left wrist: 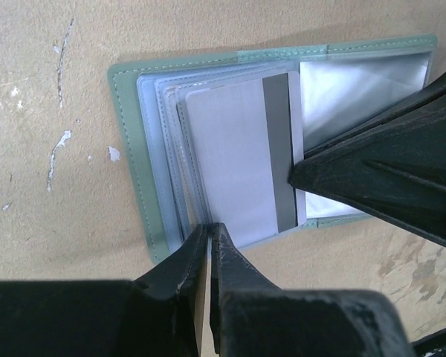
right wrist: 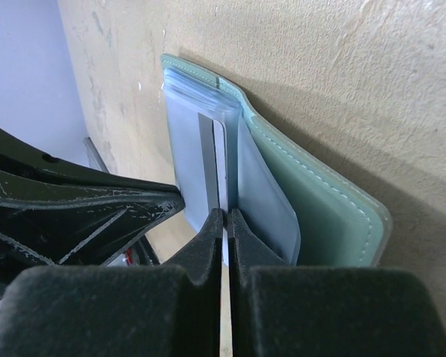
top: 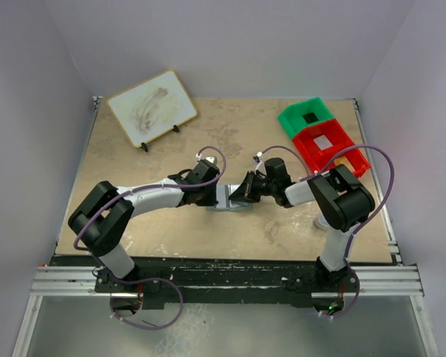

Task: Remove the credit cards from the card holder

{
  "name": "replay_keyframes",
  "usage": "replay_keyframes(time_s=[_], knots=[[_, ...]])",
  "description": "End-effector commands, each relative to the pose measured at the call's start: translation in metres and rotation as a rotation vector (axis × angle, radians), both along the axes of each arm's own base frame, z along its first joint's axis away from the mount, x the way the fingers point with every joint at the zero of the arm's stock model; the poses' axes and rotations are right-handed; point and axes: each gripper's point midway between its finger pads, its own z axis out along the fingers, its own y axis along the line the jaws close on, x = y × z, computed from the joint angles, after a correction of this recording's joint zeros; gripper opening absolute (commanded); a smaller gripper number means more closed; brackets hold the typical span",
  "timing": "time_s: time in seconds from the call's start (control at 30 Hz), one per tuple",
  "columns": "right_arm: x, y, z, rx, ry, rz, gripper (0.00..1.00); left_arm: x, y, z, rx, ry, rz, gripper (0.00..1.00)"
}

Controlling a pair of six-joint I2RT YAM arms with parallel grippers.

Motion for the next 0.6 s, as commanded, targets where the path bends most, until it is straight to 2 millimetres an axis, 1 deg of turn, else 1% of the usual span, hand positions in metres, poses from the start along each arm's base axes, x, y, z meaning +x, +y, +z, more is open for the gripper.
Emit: replay_keyframes(time_s=[0.0, 0.13, 0.3, 0.37, 0.47, 0.57], knots=[[0.003, -0.008, 0.01, -0.034, -0.042, -0.005, 0.0, 0.0, -0.003, -0.012, 0.023, 0.024, -0.011, 0.0], [0.005, -0.016, 0.007, -0.028, -0.031, -0.006, 0.0, -0.002, -0.001, -0.014, 0.029, 0.029, -0.007, 0.0], [0.004, -0.018, 0.003, -0.017, -0.023, 0.004, 0.0, -0.002, 0.0, -0.014, 0.026, 0.026, 0.002, 0.0], [0.005, -0.021, 0.002, -0.032, -0.023, -0.006, 0.0, -0.001, -0.001, -0.013, 0.025, 0.024, 0.003, 0.0], [0.005, -0.023, 0.005, -0.045, -0.05, 0.005, 0.0, 0.0, 0.001, -0.012, 0.032, 0.018, 0.007, 0.0], [0.005, -0.027, 0.004, -0.069, -0.049, 0.005, 0.0, 0.0, 0.002, -0.012, 0.036, 0.017, 0.007, 0.0]])
